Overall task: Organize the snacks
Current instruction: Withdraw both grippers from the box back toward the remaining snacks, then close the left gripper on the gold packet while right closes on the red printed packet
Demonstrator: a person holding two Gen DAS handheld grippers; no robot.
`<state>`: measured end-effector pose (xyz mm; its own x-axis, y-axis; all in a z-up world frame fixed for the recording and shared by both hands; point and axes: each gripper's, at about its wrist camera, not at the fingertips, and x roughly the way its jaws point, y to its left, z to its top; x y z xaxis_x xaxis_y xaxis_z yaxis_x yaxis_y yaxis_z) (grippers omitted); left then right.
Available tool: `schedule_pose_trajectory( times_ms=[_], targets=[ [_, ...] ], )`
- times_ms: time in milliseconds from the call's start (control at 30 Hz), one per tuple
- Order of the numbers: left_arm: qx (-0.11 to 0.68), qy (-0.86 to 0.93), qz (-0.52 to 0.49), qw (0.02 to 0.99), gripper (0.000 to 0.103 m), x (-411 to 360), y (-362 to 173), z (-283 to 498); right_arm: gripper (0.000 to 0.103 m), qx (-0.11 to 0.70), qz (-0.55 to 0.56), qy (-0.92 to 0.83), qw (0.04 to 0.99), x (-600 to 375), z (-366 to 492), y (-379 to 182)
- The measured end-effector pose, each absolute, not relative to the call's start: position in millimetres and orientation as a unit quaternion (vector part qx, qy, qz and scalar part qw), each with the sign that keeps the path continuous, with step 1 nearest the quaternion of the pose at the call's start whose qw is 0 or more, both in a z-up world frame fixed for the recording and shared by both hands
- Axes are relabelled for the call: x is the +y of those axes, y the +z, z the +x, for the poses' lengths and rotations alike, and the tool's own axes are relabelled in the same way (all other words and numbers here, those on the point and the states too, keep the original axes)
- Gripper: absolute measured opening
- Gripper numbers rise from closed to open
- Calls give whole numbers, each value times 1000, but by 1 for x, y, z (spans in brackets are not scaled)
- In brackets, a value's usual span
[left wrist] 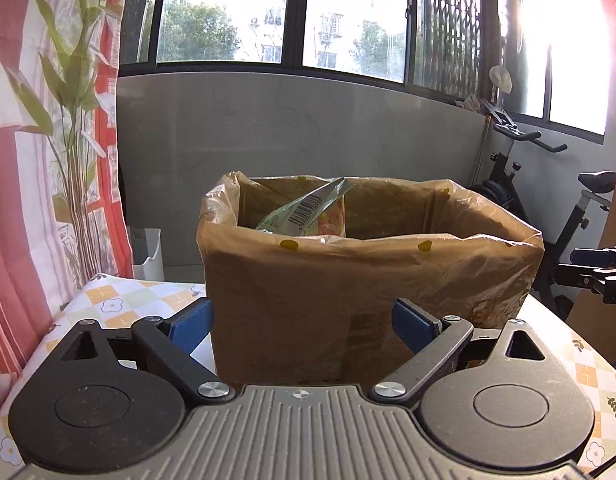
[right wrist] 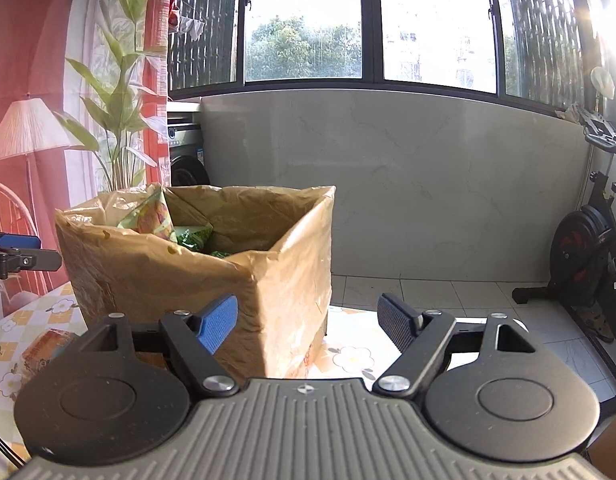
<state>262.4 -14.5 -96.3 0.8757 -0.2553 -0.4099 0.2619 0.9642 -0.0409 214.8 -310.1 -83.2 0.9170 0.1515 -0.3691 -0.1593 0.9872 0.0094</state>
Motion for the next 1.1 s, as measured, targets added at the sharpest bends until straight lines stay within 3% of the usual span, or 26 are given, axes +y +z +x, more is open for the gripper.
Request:
schedule_pose_trajectory(
  times_ms=[467,1100],
  targets=[
    [291,-122,-11,949,97,-20,-160,255,79,296,-18,78,952,-325,244,-178],
    [346,-140,51,926,102,-45,-199,267,76,349,-1,106,931,-327,274,-228]
  ],
)
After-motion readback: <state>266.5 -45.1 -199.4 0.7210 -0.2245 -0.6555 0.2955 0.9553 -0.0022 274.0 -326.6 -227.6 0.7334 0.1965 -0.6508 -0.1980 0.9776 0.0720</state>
